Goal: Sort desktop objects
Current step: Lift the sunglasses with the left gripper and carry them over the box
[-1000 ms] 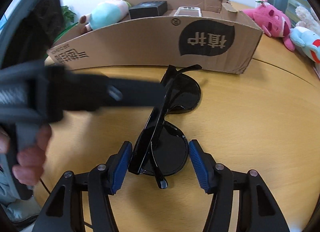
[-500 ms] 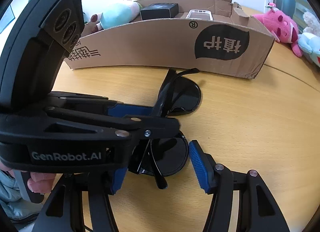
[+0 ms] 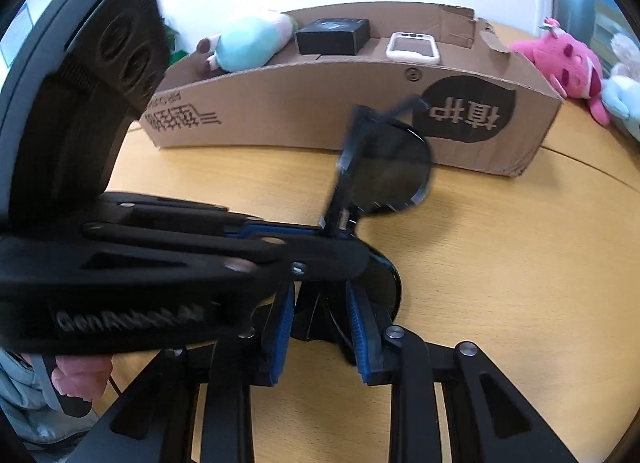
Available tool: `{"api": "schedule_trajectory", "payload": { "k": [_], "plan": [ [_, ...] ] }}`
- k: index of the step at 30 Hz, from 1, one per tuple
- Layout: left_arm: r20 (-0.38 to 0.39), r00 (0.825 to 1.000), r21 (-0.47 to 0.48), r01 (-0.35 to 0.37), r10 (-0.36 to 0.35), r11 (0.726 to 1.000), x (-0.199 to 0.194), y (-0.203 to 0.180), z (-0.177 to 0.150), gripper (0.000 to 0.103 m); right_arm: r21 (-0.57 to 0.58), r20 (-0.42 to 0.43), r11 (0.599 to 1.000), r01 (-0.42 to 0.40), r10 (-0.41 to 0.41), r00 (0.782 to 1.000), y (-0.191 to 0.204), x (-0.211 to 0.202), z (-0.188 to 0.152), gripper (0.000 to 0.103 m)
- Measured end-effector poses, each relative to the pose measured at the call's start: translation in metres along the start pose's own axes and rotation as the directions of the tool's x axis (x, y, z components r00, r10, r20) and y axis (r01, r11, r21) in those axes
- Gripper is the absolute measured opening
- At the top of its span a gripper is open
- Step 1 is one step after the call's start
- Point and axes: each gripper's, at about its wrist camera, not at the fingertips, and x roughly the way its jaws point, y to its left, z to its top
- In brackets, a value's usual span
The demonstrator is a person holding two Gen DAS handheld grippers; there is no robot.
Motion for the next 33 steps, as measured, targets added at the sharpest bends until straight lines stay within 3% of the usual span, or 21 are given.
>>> {"api": "schedule_trajectory", "payload": {
  "k": [13, 27, 33],
  "plan": [
    [0.144, 0.989, 0.132, -0.04, 0.02, 0.99, -0.05, -0.038, 0.032, 0.007, -0.029, 0.178, 0.999, -0.043, 0.047, 0.983, 0.003, -0.037, 0.049, 0.018],
    [0.242, 0.97, 0.245, -0.058, -0.003, 0.968, -0.098, -0.065, 0.1, 0.007, -0.103, 0.362, 0.995, 0.006, 0.032, 0.932, 0.018, -0.086, 0.121, 0.014],
    [0.258, 0.966, 0.248, -0.061, -0.005, 0.967, -0.099, -0.062, 0.125, 0.007, -0.098, 0.383, 0.995, 0.001, 0.037, 0.923, 0.008, -0.089, 0.151, 0.014]
  ]
}}
